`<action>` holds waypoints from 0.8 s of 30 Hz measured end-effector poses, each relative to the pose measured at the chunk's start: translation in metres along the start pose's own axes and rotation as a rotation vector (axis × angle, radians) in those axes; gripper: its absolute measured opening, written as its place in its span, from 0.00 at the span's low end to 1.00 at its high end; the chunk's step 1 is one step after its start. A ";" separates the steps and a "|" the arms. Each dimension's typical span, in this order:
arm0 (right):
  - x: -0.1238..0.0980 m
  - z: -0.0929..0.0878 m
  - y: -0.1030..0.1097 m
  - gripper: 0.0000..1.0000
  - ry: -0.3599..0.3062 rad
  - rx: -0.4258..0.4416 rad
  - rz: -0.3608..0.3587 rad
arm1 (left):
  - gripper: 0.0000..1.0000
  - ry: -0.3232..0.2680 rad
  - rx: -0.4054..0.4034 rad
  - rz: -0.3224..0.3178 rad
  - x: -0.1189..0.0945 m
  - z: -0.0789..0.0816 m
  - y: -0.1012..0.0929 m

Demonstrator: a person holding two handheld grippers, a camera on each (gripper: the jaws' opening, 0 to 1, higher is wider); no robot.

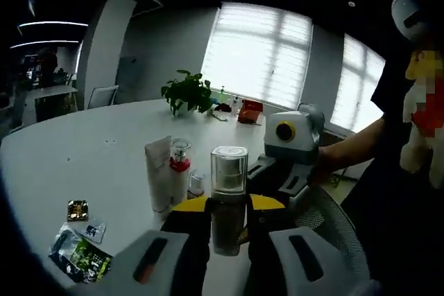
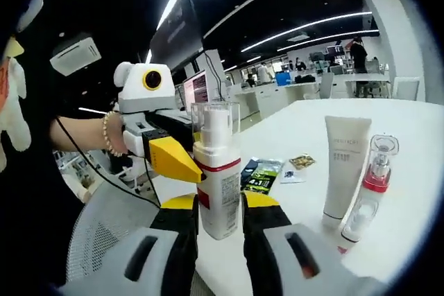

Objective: Arrange the skincare products in the storage area until every visible bottle or jar stands upright without overlapping.

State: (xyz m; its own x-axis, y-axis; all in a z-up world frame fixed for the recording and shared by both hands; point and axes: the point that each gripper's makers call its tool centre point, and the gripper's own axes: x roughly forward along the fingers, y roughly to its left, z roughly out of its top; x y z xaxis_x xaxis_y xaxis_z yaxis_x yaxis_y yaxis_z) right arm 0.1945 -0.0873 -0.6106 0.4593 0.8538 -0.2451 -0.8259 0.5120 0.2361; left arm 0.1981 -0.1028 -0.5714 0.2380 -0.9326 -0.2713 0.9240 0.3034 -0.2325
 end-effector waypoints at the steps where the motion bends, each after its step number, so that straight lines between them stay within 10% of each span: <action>1: 0.000 0.000 0.000 0.25 -0.001 -0.001 -0.002 | 0.18 -0.001 -0.001 -0.002 0.000 0.000 0.000; 13: -0.001 0.000 -0.006 0.22 0.026 -0.028 -0.023 | 0.18 -0.013 -0.013 -0.076 0.007 -0.001 0.002; 24: 0.001 -0.005 -0.020 0.22 0.137 -0.215 -0.182 | 0.18 0.046 0.120 0.001 0.017 -0.008 0.004</action>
State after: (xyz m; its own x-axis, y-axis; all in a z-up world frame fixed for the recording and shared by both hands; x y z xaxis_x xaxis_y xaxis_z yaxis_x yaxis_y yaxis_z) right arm 0.2098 -0.0971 -0.6206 0.5695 0.7217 -0.3934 -0.7912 0.6111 -0.0242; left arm 0.2036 -0.1160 -0.5848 0.2272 -0.9215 -0.3150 0.9536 0.2762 -0.1200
